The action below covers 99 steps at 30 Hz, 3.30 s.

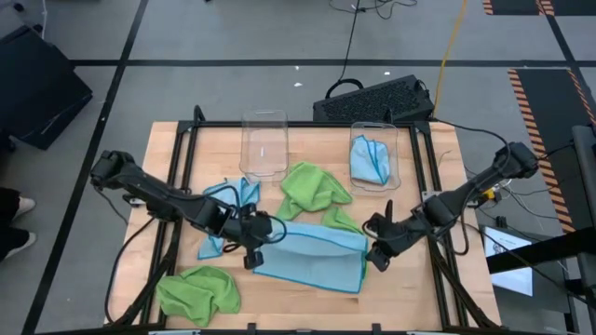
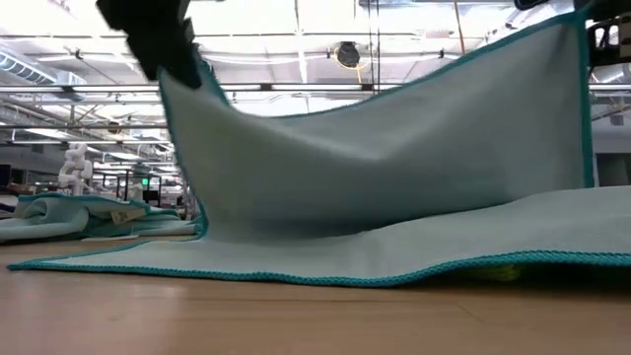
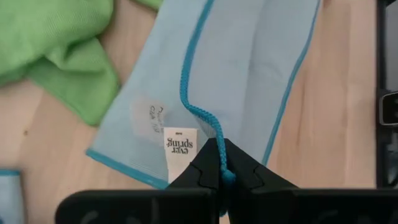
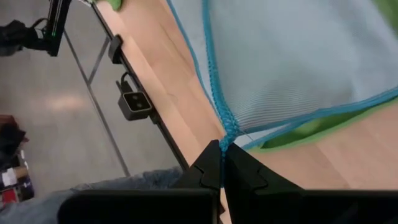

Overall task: Fold microfiber towels
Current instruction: Fold the right blue microfiber towel

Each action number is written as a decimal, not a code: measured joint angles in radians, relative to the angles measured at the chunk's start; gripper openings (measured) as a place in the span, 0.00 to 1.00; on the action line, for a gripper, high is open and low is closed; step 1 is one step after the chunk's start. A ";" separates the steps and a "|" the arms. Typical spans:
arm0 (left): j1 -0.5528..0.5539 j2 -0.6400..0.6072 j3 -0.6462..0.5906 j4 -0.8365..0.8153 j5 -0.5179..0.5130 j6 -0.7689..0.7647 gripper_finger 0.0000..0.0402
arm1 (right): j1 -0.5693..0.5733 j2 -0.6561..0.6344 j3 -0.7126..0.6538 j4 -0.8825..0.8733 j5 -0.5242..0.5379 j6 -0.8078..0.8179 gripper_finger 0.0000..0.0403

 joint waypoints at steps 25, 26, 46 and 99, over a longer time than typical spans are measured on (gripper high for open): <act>-0.091 0.000 -0.197 0.197 -0.009 -0.154 0.01 | 0.087 0.168 0.000 0.134 0.000 0.081 0.00; -0.091 0.000 -0.197 0.198 -0.010 -0.154 0.01 | 0.087 0.168 0.000 0.133 0.000 0.080 0.00; -0.091 0.000 -0.197 0.176 -0.085 -0.146 0.01 | 0.152 0.168 -0.202 0.472 -0.008 0.188 0.02; -0.128 0.153 -0.313 0.480 0.047 -0.286 0.01 | 0.152 0.225 -0.207 0.514 -0.130 0.128 0.03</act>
